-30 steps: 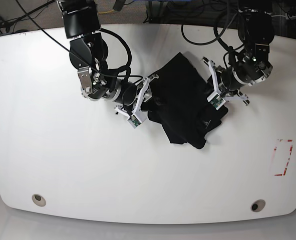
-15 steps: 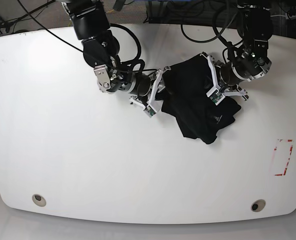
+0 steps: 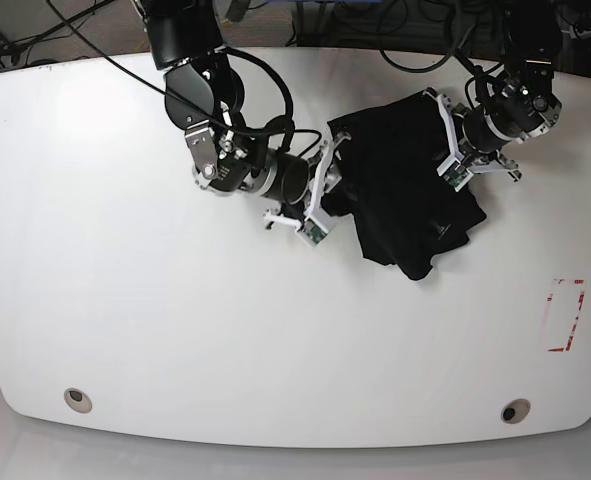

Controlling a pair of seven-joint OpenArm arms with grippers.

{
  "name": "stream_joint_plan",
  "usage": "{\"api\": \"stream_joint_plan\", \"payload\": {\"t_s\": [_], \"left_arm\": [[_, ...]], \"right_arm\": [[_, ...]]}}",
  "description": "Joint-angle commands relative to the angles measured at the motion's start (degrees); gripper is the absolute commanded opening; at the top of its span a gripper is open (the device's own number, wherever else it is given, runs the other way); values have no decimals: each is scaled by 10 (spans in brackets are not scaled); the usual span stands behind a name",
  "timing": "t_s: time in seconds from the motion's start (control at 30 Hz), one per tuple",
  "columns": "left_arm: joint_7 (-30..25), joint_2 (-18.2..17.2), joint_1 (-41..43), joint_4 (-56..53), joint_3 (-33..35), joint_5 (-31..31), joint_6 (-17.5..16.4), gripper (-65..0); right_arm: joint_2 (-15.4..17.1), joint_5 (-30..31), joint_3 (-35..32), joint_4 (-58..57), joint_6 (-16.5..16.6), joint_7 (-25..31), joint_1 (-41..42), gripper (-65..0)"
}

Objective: Fold the T-shirt properly
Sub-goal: 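Lift the black T-shirt bundle with both grippers and shift it sideways, then fold the held corner over the bundle with the right gripper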

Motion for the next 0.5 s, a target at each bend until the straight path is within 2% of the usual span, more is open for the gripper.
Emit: {"api": "stream_joint_plan", "payload": {"t_s": [0.0, 0.13, 0.2, 0.33, 0.47], "left_arm": [[-11, -2, 19, 20, -1, -8, 1, -585], [-12, 17, 28, 25, -1, -9, 1, -585], [-12, 23, 30, 25, -1, -8, 1, -585], [-12, 26, 51, 26, -1, -8, 1, -586], [-12, 36, 53, 27, 1, -8, 1, -586]], "right_arm": [[-5, 11, 0, 11, 2, 1, 24, -434], [-7, 45, -1, -25, 2, -4, 73, -433], [-18, 78, -1, -57, 2, -5, 104, -433], [-38, 99, -2, -120, 2, -2, 144, -430], [-59, 99, -2, -183, 5, -2, 181, -339]]}}
